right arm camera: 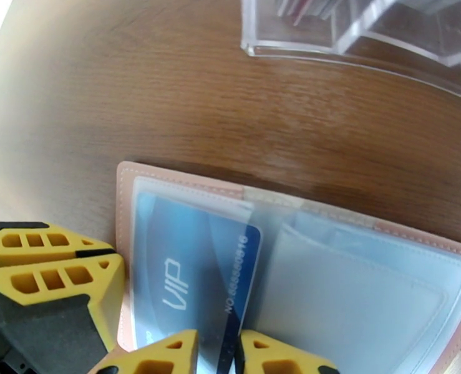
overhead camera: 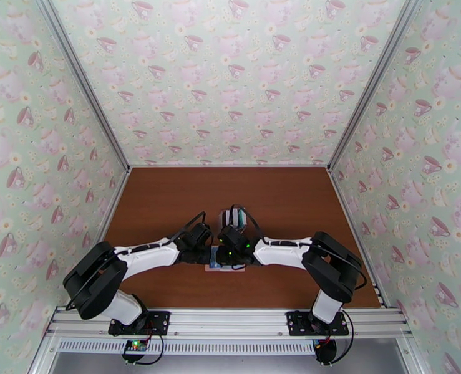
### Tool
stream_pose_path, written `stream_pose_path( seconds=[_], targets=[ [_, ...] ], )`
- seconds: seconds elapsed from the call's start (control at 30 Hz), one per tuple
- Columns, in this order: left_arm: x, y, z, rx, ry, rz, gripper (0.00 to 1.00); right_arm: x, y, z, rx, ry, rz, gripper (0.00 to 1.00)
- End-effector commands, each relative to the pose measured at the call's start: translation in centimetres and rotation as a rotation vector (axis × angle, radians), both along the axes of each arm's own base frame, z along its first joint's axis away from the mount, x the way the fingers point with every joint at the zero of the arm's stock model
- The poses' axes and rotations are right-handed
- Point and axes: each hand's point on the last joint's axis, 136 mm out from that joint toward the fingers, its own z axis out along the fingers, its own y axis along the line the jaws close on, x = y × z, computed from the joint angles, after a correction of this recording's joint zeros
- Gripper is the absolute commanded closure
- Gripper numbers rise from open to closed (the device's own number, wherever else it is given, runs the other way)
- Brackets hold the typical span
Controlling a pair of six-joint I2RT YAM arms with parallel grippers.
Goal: Put the credit cards into the card holder
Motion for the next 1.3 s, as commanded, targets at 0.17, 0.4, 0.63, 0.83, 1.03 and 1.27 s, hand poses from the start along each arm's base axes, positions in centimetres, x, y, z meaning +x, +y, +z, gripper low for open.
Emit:
stream_pose_path(
  seconds=[0.17,0.4,0.63,0.83,1.03,1.27],
  targets=[
    [0.1,-0.4,0.2,-0.04,0.009,-0.003,0.84,0.6,0.0,1.6,-0.036,-0.066,0.019,0.75],
    [1.0,0.6,1.3,-0.039,-0.013,0.019,0.83,0.8,-1.0,2.9,-0.063,-0.102,0.014,0.63],
    [2.0,0.9,3.2,-0.059,-0.049,0.033,0.81,0.9,-2.0,3.3,-0.075,-0.118,0.001,0.62],
    [1.9,-0.1,5.0,-0.13,-0.068,0.004,0.81,1.4,-3.1,3.8,-0.086,-0.137,-0.015,0.62],
    [1.3,-1.2,5.5,-0.201,-0.064,-0.015,0.8,2.3,-4.8,3.5,-0.106,-0.139,-0.04,0.63],
    [0.4,-2.0,5.5,-0.23,-0.056,-0.038,0.8,3.0,-6.0,3.2,-0.111,-0.136,-0.062,0.67]
  ],
)
